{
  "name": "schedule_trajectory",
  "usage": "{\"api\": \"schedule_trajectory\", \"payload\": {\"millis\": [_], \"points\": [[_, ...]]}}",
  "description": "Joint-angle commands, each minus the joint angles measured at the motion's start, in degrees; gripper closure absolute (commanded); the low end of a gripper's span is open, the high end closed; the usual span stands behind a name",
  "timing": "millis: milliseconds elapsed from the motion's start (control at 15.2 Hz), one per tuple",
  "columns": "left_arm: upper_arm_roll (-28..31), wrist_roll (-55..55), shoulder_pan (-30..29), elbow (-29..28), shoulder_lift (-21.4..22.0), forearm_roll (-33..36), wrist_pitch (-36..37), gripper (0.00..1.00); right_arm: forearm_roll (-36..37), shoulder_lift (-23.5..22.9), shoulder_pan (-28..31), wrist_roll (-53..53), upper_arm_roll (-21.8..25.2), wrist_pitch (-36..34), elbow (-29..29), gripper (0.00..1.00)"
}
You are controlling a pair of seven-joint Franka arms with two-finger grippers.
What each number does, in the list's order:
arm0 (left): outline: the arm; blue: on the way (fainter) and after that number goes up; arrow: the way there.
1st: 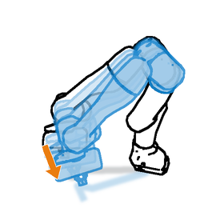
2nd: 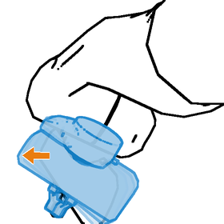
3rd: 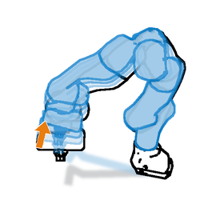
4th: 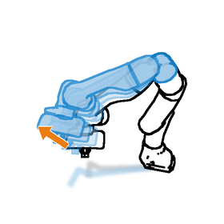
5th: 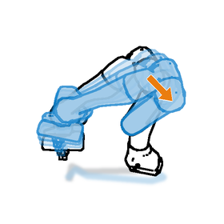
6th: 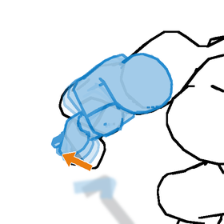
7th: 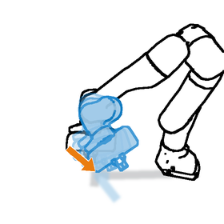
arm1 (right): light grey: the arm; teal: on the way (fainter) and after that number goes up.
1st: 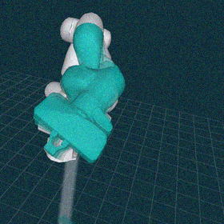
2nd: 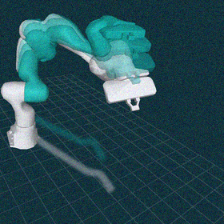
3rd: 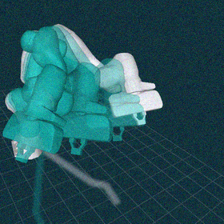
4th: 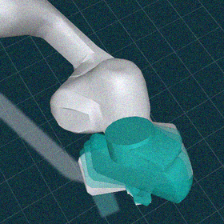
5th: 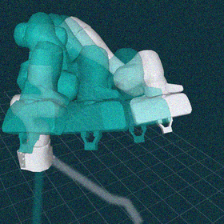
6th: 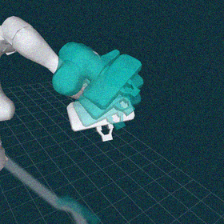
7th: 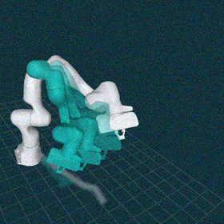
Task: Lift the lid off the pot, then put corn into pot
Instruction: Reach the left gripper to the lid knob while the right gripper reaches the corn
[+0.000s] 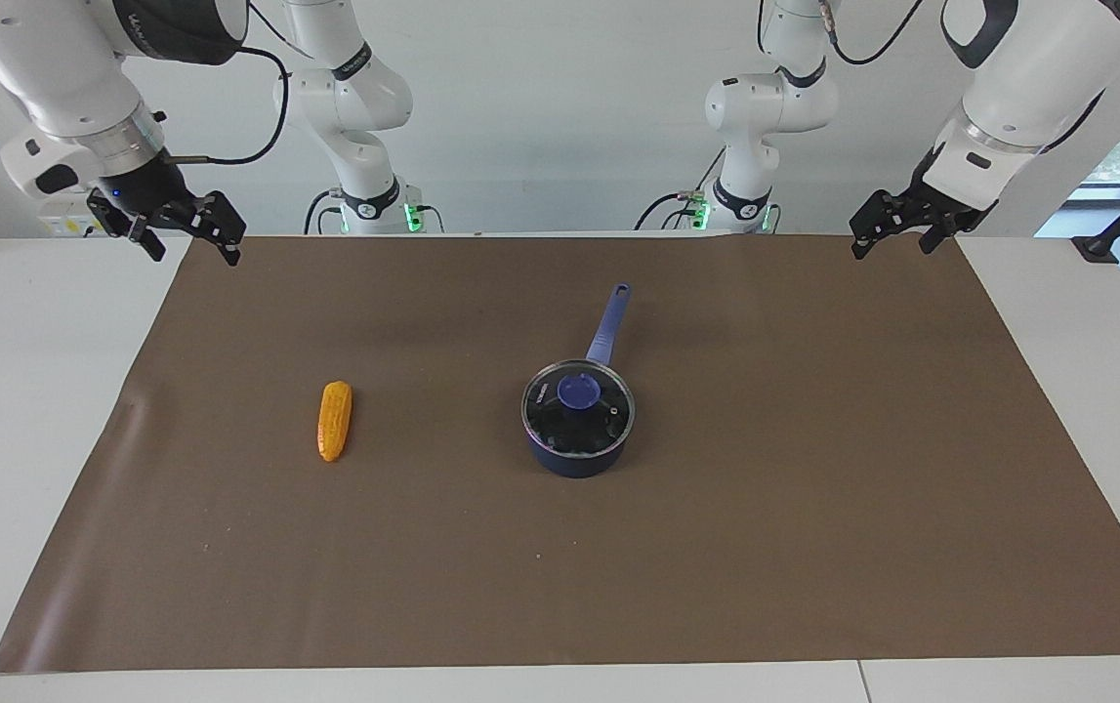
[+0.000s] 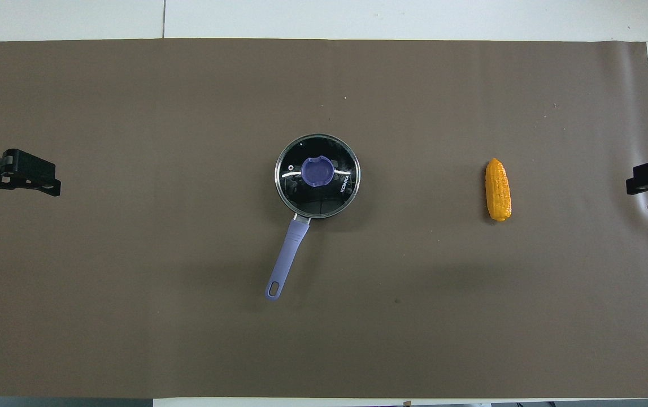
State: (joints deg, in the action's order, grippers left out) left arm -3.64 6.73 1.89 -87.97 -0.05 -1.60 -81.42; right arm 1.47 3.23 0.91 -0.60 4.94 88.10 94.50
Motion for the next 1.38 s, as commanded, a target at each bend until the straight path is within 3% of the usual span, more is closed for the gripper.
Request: {"api": "schedule_trajectory", "payload": {"millis": [0,329,461,659,856,1120,1317], "points": [[-0.5,-0.8,-0.2,-1.9,1.7,-0.5,-0.9,0.0,-0.4,0.4,0.4,-1.6,-0.3,0.7,0.1,0.0],[-0.5,-0.3,-0.5,-1.9,1.7,-0.7,-1.0,0.0,-0.6,0.5,0.1,-1.0,-0.3,1.0,0.8,0.0],[-0.6,0.6,0.0,-1.9,1.6,-0.7,-2.7,0.0,-0.6,0.9,0.0,-0.3,-0.4,5.1,3.9,0.0],[-0.8,8.5,6.3,-1.9,0.3,-2.1,-8.5,0.0,-0.5,1.4,-2.4,-0.1,-0.7,11.1,9.0,0.0],[-0.8,15.7,15.4,0.9,-6.6,-4.0,-12.8,0.0,-0.6,-1.4,-3.5,-0.1,-0.7,23.3,17.5,0.0],[-0.1,25.2,25.6,18.7,-25.8,-3.5,-13.7,0.0,-0.6,-7.9,-4.2,-0.1,-0.7,36.8,23.3,0.0],[0.2,27.3,30.4,20.4,-31.1,-3.2,-18.3,0.0,-0.6,-10.5,-5.1,1.0,-0.7,45.2,27.6,0.0]]}}
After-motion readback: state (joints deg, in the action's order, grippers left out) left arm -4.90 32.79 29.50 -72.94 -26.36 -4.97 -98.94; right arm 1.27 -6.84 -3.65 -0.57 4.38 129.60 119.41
